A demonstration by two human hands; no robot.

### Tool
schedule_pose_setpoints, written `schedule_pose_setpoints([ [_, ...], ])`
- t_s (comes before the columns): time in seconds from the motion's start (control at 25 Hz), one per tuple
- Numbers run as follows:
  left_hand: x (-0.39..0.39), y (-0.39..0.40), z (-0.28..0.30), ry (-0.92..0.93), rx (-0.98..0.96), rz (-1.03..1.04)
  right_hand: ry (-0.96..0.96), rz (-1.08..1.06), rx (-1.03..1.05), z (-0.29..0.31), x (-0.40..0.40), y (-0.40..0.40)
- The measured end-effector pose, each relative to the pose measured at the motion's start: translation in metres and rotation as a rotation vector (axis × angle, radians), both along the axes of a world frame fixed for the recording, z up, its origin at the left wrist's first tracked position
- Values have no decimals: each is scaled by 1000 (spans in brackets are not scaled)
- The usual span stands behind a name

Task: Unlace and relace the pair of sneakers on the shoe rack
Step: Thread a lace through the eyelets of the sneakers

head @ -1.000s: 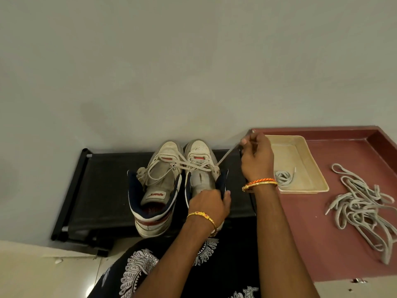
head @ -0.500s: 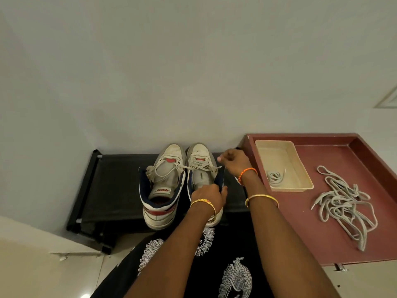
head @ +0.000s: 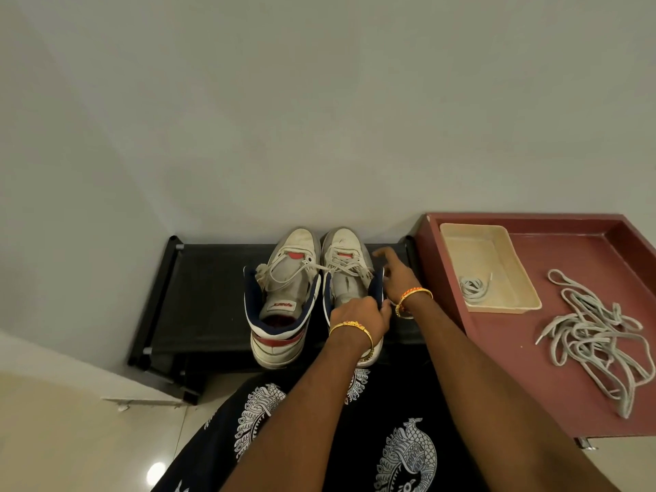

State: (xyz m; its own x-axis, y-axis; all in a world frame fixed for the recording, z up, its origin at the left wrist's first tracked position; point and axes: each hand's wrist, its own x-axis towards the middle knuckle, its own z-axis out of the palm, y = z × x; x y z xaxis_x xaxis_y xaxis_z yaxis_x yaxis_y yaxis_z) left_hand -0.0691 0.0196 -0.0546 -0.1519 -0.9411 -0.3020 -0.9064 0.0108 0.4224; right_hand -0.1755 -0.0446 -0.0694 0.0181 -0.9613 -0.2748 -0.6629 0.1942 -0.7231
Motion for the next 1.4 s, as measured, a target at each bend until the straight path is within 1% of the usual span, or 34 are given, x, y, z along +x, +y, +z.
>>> schedule_pose_setpoints([
  [0.12,-1,-1,0,-2,4,7,163,136,-20,2,-3,-3],
  [0.16,-2,-1,0,-5,5,8,188,151,-21,3,-5,-2],
  [0.2,-2,-1,0,-10,6,9,166,139,-12,6,-8,-2],
  [0.32,-5,1,2,-34,9,14,-74,62,2,32,-23,6],
  [0.4,-6,0,4,-44,11,23,-243,72,-19,60,-34,14],
  [0.48,-7,0,6,-45,13,26,-339,137,-40,84,-42,23],
  [0.56,-8,2,6,-48,12,21,-409,175,-34,94,-44,32],
  [0.68,-7,3,5,-48,27,24,-563,103,-33,91,-38,44],
  [0.72,-7,1,6,-47,33,29,-568,50,-51,88,-35,45],
  [0.76,-7,0,6,-46,42,31,-517,-21,-81,85,-34,45],
  [0.84,-6,2,9,-32,45,30,-269,-206,-134,78,-35,39],
  [0.88,-5,4,11,-10,12,35,-143,-285,-119,76,-37,36],
  [0.92,-2,5,14,19,-72,54,-56,-337,-106,74,-39,36],
  [0.96,4,5,18,36,-211,94,-4,-368,-121,72,-40,35],
  [1.0,11,3,22,21,-367,142,18,-390,-170,72,-41,36],
  [1.04,20,-4,25,-39,-452,181,6,-412,-234,74,-38,36],
  [1.08,30,-14,27,-124,-428,206,-45,-428,-287,74,-34,36],
  [1.12,39,-25,28,-197,-328,215,-121,-430,-308,73,-28,33],
  [1.16,48,-37,26,-231,-212,202,-196,-416,-293,71,-20,29],
  [1.2,54,-45,24,-228,-130,187,-240,-387,-247,67,-11,24],
  [1.28,61,-55,20,-127,-70,182,-244,-308,-154,59,4,15],
  [1.4,68,-65,17,5,-10,227,-212,-195,-150,51,18,5],
])
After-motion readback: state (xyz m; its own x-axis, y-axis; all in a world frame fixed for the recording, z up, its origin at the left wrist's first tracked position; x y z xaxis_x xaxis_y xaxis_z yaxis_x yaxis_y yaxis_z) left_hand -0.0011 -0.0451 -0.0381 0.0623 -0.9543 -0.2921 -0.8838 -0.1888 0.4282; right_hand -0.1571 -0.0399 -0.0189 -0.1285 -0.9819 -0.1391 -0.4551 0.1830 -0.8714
